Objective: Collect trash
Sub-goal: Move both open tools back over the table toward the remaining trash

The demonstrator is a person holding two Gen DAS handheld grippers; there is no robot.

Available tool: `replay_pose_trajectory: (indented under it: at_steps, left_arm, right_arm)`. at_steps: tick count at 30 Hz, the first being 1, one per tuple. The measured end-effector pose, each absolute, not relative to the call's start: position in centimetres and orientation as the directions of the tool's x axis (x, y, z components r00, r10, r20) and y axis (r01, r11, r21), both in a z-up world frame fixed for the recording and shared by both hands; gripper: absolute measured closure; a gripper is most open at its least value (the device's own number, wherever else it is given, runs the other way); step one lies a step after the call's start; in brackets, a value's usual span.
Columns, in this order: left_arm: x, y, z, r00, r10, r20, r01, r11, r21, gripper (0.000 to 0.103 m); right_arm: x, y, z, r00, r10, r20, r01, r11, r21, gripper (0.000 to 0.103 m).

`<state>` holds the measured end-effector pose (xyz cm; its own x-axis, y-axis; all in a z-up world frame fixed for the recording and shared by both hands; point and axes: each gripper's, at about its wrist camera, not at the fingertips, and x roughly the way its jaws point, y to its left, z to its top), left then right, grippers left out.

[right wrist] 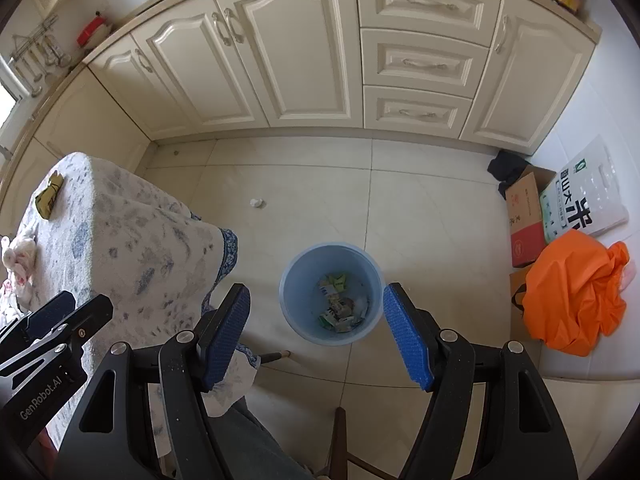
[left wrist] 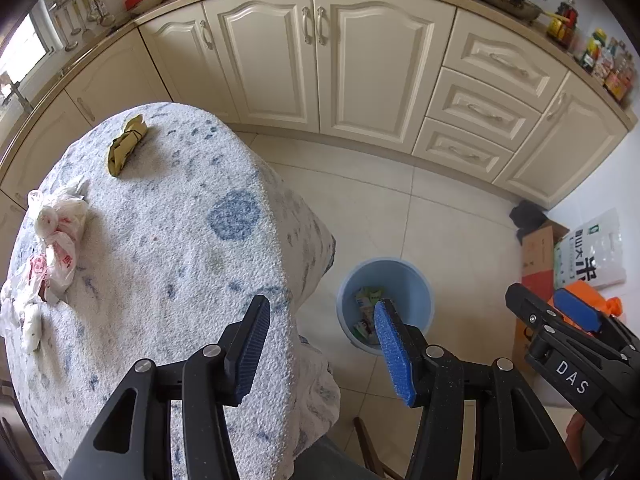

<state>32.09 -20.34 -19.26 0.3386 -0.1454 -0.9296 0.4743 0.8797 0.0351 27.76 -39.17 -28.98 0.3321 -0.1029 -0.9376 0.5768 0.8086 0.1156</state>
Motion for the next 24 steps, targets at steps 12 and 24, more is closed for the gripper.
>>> replay_pose_trajectory:
  at_steps: [12, 24]
  left_arm:
    - [28.9, -16.8, -16.2, 0.393, -0.156, -0.906, 0.453, 0.89, 0.043, 0.044]
    - [24.9, -10.7, -12.5, 0.467, -0.147, -0.872, 0.379, 0.924, 0.047, 0.031]
  right_arm:
    - [26.2, -37.1, -26.8, 0.386, -0.093, -0.918, 0.55, 0.822, 0.148, 0.022]
    - [24.6, -32.2, -24.1, 0.441, -0.086, -0.893, 0.467, 0.872, 0.146, 0.018]
